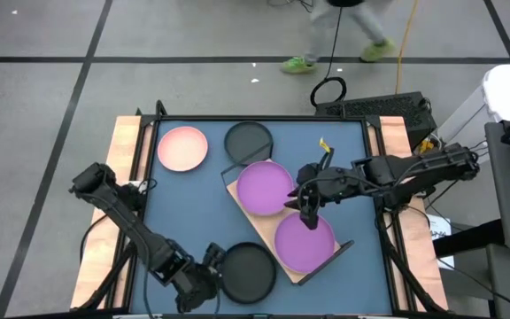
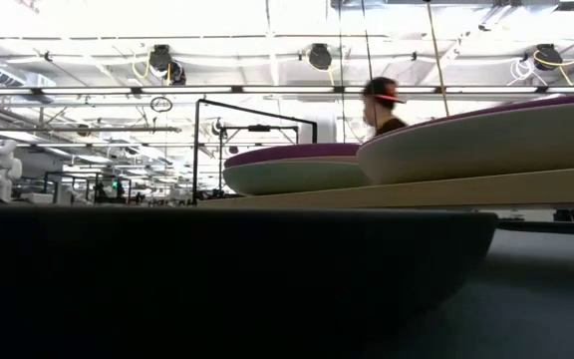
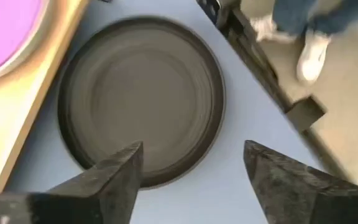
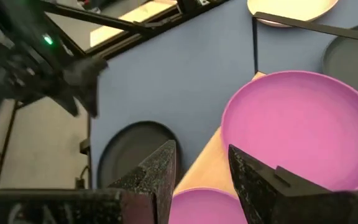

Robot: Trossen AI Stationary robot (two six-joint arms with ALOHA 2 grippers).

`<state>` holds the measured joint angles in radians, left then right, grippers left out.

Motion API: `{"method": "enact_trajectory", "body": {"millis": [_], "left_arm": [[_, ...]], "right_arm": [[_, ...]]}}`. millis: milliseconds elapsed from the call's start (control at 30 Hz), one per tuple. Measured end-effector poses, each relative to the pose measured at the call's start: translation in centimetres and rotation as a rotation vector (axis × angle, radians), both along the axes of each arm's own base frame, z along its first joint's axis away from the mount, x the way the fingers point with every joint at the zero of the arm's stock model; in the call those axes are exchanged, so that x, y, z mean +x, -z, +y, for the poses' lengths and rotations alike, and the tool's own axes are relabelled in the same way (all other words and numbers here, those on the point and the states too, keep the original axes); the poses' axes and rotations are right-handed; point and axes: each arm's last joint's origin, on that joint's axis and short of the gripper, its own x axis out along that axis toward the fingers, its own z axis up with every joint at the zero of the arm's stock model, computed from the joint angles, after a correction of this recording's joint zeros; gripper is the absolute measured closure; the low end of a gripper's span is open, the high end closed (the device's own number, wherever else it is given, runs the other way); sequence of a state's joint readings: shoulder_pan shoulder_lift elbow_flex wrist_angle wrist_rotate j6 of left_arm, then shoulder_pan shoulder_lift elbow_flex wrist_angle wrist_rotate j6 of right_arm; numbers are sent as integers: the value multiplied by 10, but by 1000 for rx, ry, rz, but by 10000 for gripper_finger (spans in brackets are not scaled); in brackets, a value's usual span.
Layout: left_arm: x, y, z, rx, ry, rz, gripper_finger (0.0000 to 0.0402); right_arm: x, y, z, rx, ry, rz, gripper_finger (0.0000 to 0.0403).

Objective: Place and stack plates onto a shelf
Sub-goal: Stack the bottom black plate on top of the bottom purple plate on the shelf

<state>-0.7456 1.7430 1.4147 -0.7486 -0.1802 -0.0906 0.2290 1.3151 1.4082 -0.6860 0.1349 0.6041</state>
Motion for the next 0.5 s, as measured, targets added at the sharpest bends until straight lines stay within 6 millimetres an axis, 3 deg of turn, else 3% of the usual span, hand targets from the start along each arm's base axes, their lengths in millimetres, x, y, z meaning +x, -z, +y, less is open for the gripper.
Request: {"method": "enact_trajectory", "body": {"millis": [500], "left_arm": [[26, 73, -24, 171, 227, 33, 106]], "right_arm": [[0, -2, 8, 78, 21, -16, 270]]}}
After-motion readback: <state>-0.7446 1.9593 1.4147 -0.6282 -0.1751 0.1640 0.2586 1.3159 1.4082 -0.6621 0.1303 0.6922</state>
